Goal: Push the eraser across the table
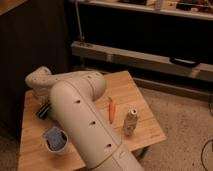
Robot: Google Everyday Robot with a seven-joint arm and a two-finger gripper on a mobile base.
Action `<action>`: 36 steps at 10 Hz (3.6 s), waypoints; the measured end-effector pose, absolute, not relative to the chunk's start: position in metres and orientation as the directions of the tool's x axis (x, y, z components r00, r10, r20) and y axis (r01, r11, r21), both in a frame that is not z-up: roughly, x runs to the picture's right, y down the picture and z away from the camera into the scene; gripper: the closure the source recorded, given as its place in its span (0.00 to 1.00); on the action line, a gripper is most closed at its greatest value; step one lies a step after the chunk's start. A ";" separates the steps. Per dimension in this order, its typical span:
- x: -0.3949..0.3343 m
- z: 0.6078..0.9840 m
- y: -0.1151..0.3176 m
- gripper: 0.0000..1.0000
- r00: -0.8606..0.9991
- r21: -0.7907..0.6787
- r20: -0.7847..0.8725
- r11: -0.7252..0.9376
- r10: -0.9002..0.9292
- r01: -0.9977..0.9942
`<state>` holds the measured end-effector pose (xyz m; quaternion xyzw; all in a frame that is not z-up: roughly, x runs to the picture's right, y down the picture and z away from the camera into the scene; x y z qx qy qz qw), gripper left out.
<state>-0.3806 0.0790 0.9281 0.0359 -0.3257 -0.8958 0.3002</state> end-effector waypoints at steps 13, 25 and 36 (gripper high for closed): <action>-0.285 0.926 0.092 1.00 -0.832 0.597 0.196 -0.609 -0.520 0.521; -0.199 0.927 0.090 1.00 -0.797 0.567 0.264 -0.581 -0.544 0.584; -0.141 0.902 0.120 1.00 -0.791 0.576 0.324 -0.555 -0.519 0.600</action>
